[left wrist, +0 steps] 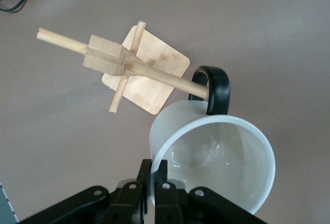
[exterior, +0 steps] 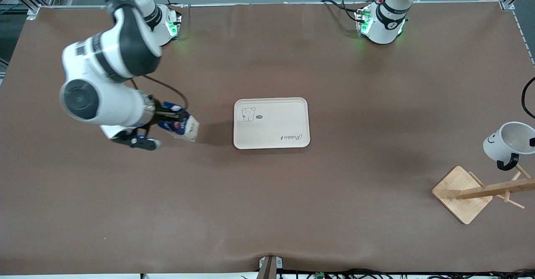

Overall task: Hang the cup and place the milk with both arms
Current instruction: 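Lift the milk carton off the tray with the right gripper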

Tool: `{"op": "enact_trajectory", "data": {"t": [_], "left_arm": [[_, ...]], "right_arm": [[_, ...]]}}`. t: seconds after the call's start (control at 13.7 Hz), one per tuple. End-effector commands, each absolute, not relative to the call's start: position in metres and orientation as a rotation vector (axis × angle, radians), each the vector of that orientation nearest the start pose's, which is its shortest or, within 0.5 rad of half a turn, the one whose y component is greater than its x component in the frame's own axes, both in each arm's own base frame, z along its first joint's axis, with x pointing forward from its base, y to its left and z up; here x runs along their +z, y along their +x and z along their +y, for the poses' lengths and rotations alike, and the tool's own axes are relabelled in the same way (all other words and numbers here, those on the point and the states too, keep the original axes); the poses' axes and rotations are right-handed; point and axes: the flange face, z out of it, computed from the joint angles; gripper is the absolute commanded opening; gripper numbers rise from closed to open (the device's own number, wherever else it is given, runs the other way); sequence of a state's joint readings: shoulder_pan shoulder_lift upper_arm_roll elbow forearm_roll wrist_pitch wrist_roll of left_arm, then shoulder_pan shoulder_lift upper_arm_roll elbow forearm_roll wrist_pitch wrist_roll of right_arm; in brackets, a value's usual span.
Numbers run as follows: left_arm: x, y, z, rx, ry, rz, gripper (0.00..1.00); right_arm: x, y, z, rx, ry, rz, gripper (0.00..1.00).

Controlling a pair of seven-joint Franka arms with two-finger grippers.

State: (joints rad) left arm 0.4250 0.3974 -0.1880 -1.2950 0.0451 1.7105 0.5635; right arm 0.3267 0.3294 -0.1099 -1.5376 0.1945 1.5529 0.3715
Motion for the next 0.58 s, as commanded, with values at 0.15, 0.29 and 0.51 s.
{"op": "enact_trajectory", "data": {"t": [0.15, 0.29, 0.51], "left_arm": [[0.526, 0.659, 0.200, -0.092, -3.074, 0.549, 0.00], [0.525, 0.658, 0.205, -0.092, -3.070, 0.546, 0.00], [0.526, 0.659, 0.207, -0.102, -3.066, 0.543, 0.12]], "right_arm": [[0.435, 0.588, 0.038, 0.547, -3.019, 0.176, 0.00], [0.419, 0.580, -0.013, 0.483, -3.005, 0.106, 0.00], [0.404, 0.574, -0.051, 0.504, -3.019, 0.081, 0.00]]}}
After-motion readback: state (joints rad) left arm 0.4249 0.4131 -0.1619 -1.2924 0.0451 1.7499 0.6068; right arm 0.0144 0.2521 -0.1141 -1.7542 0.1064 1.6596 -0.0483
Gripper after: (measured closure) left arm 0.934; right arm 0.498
